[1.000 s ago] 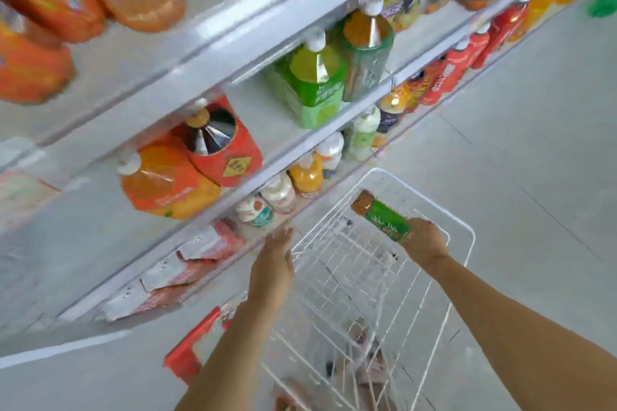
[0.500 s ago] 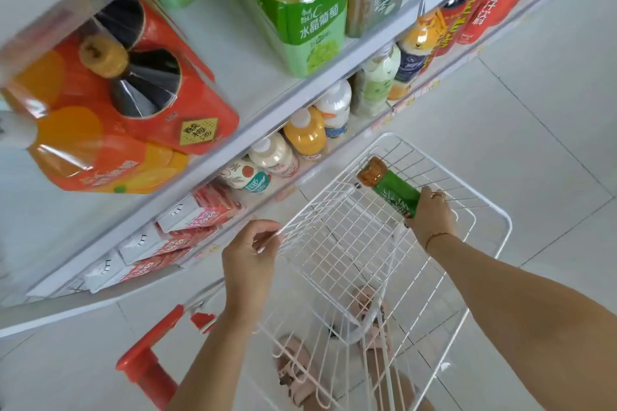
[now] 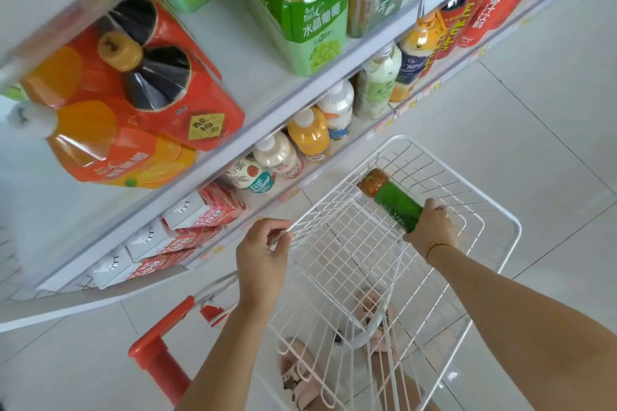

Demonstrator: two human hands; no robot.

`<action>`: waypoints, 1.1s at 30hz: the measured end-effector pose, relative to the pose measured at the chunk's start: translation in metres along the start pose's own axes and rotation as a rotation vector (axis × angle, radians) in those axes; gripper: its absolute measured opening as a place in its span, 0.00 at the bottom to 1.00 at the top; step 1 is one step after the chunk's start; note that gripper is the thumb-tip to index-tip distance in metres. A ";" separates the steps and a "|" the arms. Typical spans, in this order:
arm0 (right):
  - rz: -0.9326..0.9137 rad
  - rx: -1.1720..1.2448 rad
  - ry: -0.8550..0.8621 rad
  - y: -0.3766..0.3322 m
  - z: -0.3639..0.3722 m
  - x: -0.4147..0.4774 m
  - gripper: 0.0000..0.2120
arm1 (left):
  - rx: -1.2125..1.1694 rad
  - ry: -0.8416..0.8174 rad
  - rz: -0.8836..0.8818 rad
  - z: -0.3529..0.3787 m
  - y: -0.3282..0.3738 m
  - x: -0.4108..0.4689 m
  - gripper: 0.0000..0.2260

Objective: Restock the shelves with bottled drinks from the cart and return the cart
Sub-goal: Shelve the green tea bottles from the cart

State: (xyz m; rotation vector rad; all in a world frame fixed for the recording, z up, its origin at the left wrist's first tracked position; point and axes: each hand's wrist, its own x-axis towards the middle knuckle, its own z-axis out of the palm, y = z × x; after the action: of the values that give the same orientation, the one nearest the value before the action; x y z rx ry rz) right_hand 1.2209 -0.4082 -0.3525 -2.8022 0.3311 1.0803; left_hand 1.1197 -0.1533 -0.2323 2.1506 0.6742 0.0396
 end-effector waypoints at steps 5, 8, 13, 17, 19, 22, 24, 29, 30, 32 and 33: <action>0.036 0.277 -0.198 -0.013 -0.039 -0.050 0.25 | 0.077 -0.091 -0.115 -0.005 0.010 0.004 0.09; -0.101 0.226 -0.193 -0.015 -0.076 -0.095 0.24 | 0.102 -0.206 -0.104 -0.016 0.032 -0.007 0.18; -0.419 -0.065 -0.065 -0.044 -0.145 -0.184 0.23 | 0.106 -0.450 0.116 -0.050 0.066 -0.038 0.28; -0.698 -0.177 0.033 -0.080 -0.207 -0.260 0.26 | 0.076 -0.472 0.205 -0.099 0.080 -0.060 0.32; -0.815 -0.162 0.057 -0.098 -0.236 -0.299 0.29 | 0.050 -0.403 0.223 -0.133 0.089 -0.069 0.31; -0.953 -0.060 0.061 -0.124 -0.263 -0.352 0.30 | 0.052 -0.270 0.261 -0.190 0.101 -0.082 0.29; -1.049 0.026 0.056 -0.141 -0.271 -0.377 0.30 | 0.076 -0.184 0.274 -0.224 0.104 -0.092 0.29; -1.219 0.428 -0.014 -0.191 -0.266 -0.417 0.31 | 0.069 0.015 0.254 -0.294 0.096 -0.103 0.28; -1.231 0.553 -0.050 -0.203 -0.262 -0.422 0.30 | 0.035 0.063 0.238 -0.307 0.093 -0.103 0.28; -1.237 0.742 -0.109 -0.228 -0.254 -0.425 0.27 | -0.039 0.177 0.210 -0.331 0.088 -0.102 0.26; -1.229 0.795 -0.108 -0.243 -0.249 -0.424 0.24 | -0.082 0.241 0.188 -0.343 0.085 -0.099 0.24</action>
State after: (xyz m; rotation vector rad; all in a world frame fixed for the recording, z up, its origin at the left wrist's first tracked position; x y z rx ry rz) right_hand 1.1362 -0.1522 0.1246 -1.6542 -0.7267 0.5533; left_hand 0.9842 0.0086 0.0679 2.1425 0.5926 0.4263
